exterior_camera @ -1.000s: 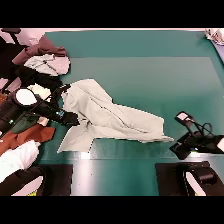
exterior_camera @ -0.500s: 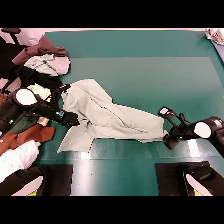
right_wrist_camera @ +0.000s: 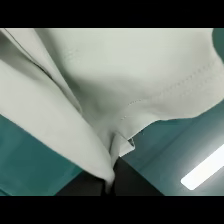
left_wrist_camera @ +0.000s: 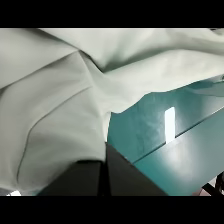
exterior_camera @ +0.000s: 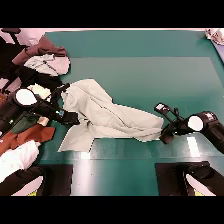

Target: Fold the shirts.

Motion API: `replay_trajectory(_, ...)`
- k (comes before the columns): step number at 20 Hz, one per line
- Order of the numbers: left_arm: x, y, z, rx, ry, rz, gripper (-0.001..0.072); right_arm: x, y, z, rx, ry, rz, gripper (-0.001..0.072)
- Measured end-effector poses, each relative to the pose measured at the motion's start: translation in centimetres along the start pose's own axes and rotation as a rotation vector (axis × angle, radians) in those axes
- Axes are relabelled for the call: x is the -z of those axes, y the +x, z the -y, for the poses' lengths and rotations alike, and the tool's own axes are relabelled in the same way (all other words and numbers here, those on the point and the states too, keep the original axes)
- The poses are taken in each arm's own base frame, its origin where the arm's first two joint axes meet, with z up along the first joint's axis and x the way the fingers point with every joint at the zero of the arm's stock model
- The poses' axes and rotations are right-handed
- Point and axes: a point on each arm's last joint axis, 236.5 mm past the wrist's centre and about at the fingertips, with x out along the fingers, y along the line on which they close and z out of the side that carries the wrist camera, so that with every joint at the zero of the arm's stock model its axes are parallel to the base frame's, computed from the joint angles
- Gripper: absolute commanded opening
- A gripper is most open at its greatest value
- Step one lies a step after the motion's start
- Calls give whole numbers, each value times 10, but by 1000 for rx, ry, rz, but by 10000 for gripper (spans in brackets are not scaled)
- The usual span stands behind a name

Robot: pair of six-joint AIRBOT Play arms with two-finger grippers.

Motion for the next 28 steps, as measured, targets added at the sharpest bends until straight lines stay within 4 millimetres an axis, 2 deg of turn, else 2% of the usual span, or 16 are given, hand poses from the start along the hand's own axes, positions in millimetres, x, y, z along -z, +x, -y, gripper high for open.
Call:
replay_trajectory(2, -1, -1, 2, 7, -4, 4, 23, 6, -11, -5, -4, 25, 6, 20)
replay_trajectory(5, -11, -10, 19, 57, -2, 33, 23, 16, -36, -13, -3, 82, 44, 19)
replay_trajectory(8, -26, -26, 36, 90, 21, 77, 23, 11, -70, -16, 15, 149, 152, 19)
replay_trajectory(10, -33, -34, 39, 82, 32, 98, 23, 3, -95, -13, 43, 176, 229, 20)
replay_trajectory(14, -40, -45, 45, 85, 2, 130, 22, -14, -137, 13, 125, 264, 307, 22)
replay_trajectory(17, -47, -65, 56, 98, -20, 216, 22, -24, -158, 42, 178, 343, 313, 22)
replay_trajectory(20, -65, -88, 52, 61, -66, 352, 21, -36, -183, 72, 231, 382, 352, 22)
replay_trajectory(24, -99, -120, 59, 88, -126, 540, 21, -67, -211, 84, 225, 353, 472, 22)
replay_trajectory(28, -124, -165, 81, 134, -116, 686, 21, -85, -240, 82, 269, 251, 559, 22)
